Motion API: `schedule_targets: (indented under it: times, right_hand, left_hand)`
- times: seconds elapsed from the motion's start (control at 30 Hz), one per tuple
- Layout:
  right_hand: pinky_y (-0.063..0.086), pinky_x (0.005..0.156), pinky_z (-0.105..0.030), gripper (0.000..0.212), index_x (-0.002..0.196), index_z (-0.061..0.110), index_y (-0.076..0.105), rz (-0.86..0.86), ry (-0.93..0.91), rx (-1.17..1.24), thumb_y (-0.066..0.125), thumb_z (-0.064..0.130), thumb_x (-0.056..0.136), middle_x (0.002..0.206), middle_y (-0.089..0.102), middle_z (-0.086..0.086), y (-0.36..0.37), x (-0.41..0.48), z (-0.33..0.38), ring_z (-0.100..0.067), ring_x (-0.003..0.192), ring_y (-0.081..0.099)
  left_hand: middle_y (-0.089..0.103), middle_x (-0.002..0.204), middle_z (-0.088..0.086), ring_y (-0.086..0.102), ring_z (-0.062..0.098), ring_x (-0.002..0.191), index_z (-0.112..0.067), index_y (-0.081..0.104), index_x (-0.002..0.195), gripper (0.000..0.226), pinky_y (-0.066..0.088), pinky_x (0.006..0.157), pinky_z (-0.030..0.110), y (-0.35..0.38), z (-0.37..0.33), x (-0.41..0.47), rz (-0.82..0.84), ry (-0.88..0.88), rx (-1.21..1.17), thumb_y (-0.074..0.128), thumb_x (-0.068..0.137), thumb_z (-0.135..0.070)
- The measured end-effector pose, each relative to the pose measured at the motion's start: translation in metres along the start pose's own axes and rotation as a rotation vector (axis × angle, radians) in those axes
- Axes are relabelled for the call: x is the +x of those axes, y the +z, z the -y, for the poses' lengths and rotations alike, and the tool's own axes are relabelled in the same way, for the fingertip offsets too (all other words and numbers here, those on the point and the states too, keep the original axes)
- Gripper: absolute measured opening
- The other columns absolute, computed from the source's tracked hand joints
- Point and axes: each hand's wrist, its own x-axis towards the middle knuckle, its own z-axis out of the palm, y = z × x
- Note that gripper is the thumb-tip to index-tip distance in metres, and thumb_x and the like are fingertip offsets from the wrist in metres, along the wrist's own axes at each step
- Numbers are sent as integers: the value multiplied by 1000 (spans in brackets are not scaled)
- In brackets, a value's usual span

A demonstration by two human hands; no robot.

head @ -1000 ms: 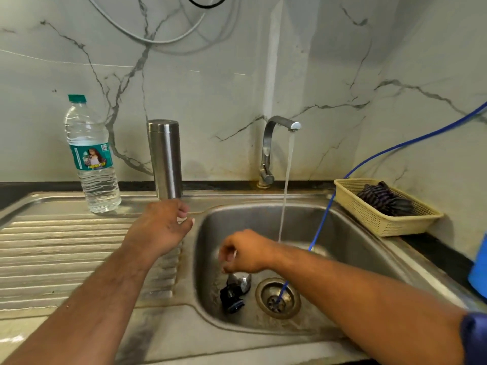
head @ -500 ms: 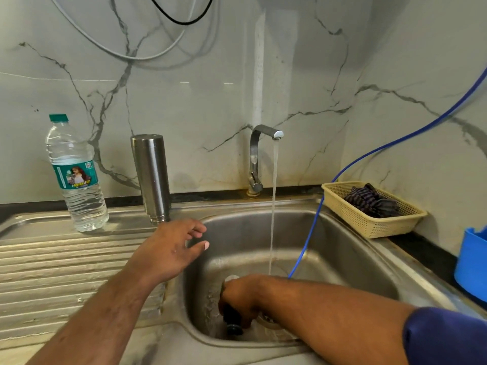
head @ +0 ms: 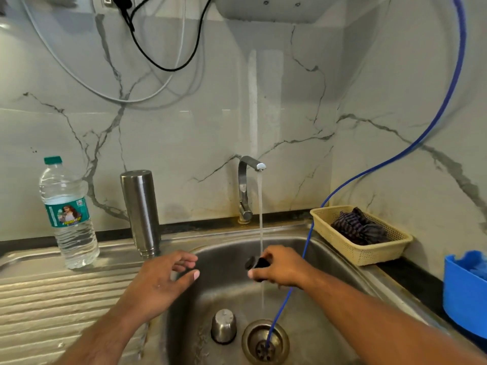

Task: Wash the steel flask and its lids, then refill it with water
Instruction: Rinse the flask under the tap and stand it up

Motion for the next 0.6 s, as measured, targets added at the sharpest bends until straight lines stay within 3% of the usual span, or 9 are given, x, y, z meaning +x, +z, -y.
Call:
schedule_targets:
  times: [0.1,0.27,0.37,0.43,0.5,0.6]
  right_hand:
    - [65,71,-35,34,101,22,68,-99,102,155,84,45,81,95,74,-2,-1,9,-22,-17,82,74]
    - [56,88,-29,46,121,26,66,-94,97,77,84,39,81,113,69,5,7,22,-34,-10,96,65]
    - [57,90,-30,50,122,28,65,-69,81,70,87,33,78,115,69,5,15,28,-38,-12,101,65]
    - [59,92,-33,50,120,27,66,-33,85,43,88,30,75,115,69,4,18,33,-43,-14,102,67]
    - [58,93,-34,52,119,27,66,-4,77,-14,88,30,72,118,69,2,20,38,-46,-16,104,67]
    - [58,92,-34,52,120,26,67,2,65,-52,87,26,73,122,68,0,22,42,-49,-19,107,68]
  left_hand:
    - [69,106,-19,63,-7,98,-40,64,114,23,47,77,6,13,-19,20,-4,-37,-37,70,95,-30]
    - [66,115,-10,61,1,100,-26,60,128,29,43,71,6,48,-54,92,33,-107,-80,61,100,-16]
    - [62,138,1,59,16,122,-17,51,145,48,49,95,18,66,-68,138,41,-164,-89,56,99,-4]
    - [51,151,3,49,24,139,-13,38,155,62,40,115,32,77,-75,161,63,-212,-87,52,97,3]
    - [48,153,4,44,27,143,-13,39,154,63,35,120,35,88,-76,177,105,-234,-68,50,95,7]
    - [60,140,3,54,29,133,-20,55,136,53,43,113,38,107,-74,191,114,-230,-29,52,91,7]
